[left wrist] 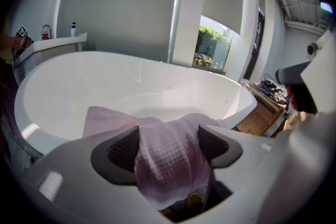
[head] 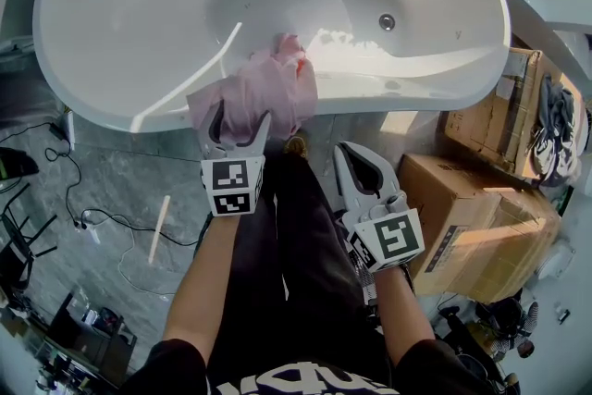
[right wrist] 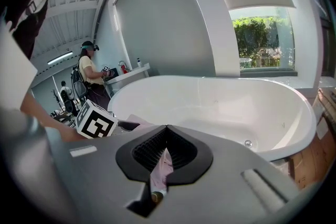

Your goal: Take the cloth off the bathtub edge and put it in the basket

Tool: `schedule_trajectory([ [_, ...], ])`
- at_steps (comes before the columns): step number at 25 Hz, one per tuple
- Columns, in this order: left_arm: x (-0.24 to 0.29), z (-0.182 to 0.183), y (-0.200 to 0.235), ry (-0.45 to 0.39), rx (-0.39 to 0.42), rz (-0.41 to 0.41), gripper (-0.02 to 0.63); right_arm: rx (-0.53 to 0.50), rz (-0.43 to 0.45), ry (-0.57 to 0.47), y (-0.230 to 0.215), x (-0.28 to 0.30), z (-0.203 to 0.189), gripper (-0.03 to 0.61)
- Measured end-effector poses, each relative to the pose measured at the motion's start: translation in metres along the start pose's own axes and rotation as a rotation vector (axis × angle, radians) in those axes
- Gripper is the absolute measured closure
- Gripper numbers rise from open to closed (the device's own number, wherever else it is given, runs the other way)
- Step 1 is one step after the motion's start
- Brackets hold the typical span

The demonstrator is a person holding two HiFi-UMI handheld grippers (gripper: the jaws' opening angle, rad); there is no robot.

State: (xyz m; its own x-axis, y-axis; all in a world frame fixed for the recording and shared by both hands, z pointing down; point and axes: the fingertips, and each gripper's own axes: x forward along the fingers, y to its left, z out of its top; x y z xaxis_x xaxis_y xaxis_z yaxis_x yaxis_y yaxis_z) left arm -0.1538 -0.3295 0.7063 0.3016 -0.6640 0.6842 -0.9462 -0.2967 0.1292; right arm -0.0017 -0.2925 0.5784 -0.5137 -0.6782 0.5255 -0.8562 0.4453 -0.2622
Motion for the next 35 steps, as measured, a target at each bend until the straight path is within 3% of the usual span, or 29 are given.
schedule_trajectory([
  [5,0.000,0.001,0.002,-0.017,0.016,0.013,0.291,0.015,-0.004,-0.004,-0.003,0.001,-0.002,0.569],
  [11,0.004,0.001,-0.006,-0.010,0.026,-0.037,0.395,0.023,-0.006,0.004,-0.005,0.003,-0.006,0.569],
  [15,0.004,-0.002,-0.003,-0.011,-0.018,-0.053,0.443,0.027,-0.008,0.008,-0.006,0.005,-0.007,0.569],
  [35,-0.004,0.005,-0.004,-0.052,0.010,-0.097,0.571,0.032,-0.013,0.017,-0.005,0.003,-0.011,0.569],
])
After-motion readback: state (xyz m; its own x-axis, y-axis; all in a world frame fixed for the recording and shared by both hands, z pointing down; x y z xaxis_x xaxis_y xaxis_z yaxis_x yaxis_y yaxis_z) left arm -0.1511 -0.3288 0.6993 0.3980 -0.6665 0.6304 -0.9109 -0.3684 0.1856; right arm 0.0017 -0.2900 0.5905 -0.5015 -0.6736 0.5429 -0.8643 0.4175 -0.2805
